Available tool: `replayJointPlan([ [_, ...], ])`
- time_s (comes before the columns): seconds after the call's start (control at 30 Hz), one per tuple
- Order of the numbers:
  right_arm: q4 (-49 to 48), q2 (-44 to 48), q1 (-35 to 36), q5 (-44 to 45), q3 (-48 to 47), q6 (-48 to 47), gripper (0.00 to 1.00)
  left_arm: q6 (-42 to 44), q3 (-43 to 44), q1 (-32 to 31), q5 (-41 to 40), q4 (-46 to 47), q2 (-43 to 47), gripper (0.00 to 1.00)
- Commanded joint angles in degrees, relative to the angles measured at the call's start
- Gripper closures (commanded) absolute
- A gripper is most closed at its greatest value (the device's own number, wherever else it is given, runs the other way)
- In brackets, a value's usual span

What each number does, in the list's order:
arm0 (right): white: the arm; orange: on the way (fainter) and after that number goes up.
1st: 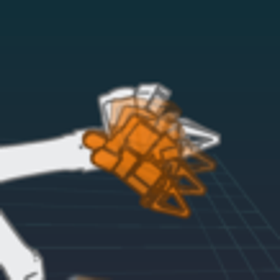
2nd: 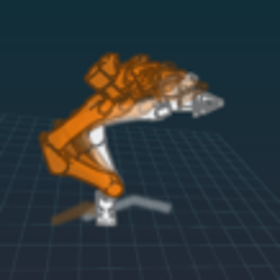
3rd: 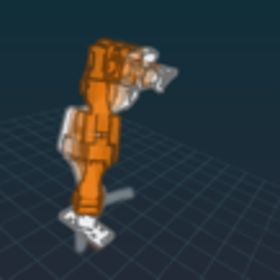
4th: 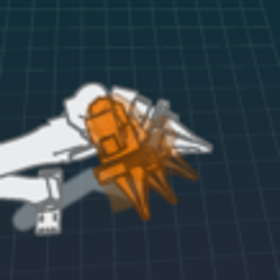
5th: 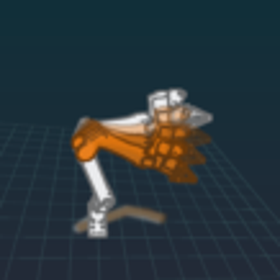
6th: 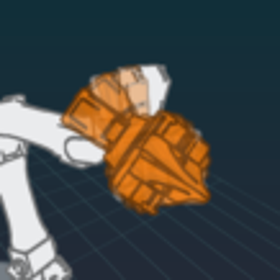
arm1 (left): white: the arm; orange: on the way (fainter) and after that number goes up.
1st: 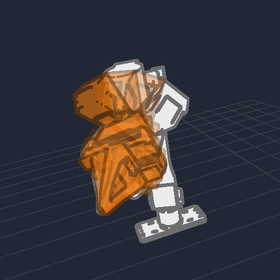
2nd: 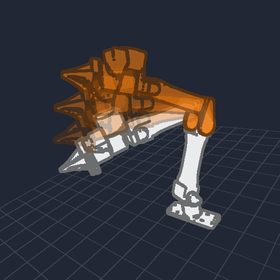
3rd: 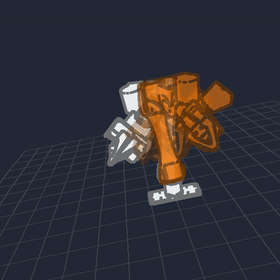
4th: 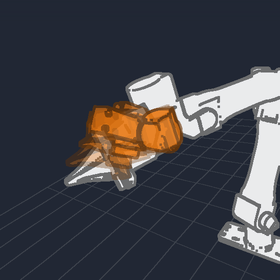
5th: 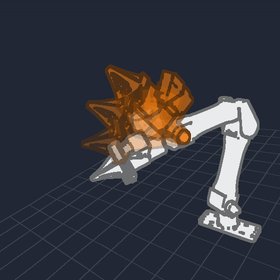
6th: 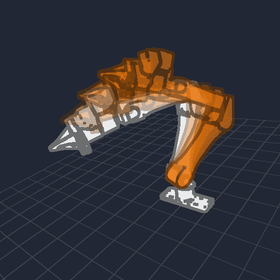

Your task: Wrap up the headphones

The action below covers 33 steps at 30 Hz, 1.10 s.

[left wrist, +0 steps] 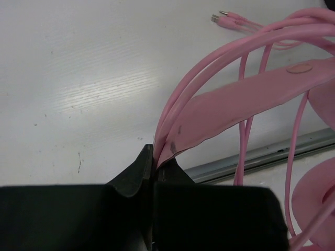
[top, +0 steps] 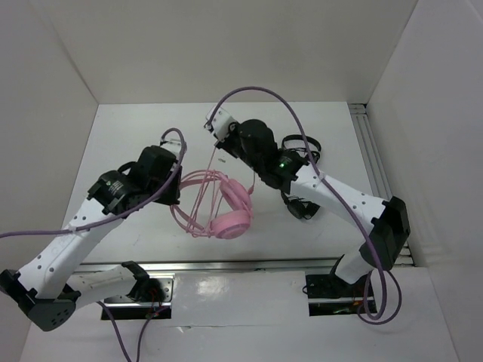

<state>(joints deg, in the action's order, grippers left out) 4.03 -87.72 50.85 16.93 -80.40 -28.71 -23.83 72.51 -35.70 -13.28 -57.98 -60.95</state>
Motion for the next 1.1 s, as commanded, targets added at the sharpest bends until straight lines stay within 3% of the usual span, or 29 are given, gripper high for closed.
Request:
replayJointPlan([
  [0.0, 2.6, -0.3, -6.2, -19.8, -5.6, 7.1, 0.93, 2.0, 9.5, -0.2, 2.9, -7.7, 4.3, 1.00],
  [0.07, 1.4, -0.3, -6.8, -28.3, -3.2, 11.3, 0.93, 2.7, 13.3, -0.2, 2.9, -9.6, 4.3, 1.00],
  [0.1, -3.6, -0.3, -6.8, -36.4, -1.4, 13.2, 0.93, 2.7, 17.1, -0.8, 2.3, -11.2, 4.3, 1.00],
  [0.2, -17.8, -1.5, -5.5, -47.7, 7.0, 23.4, 0.93, 2.7, 24.4, -0.8, 1.1, -13.5, 3.7, 1.00],
  [0.37, -39.0, -11.2, -5.0, -59.5, 11.5, 42.9, 0.90, 0.4, 31.3, -0.8, -1.1, -15.3, 1.7, 1.00],
  [0.47, -50.1, -18.1, -3.3, -59.7, 12.0, 49.5, 0.81, -2.1, 34.8, -0.8, -3.1, -15.3, 0.0, 1.00],
  [0.6, -52.0, -24.0, 1.5, -56.7, 10.2, 50.3, 0.69, -3.5, 40.1, -0.8, -3.8, -15.3, -3.2, 1.00],
  [0.77, -54.2, -30.2, 2.9, -56.5, 7.9, 51.6, 0.65, -6.0, 46.4, -0.8, -6.0, -14.3, -6.7, 1.00],
  [1.07, -51.4, -35.1, 2.9, -55.1, 5.9, 51.0, 0.61, -11.1, 47.0, -0.2, -12.3, -12.3, -5.1, 1.00],
])
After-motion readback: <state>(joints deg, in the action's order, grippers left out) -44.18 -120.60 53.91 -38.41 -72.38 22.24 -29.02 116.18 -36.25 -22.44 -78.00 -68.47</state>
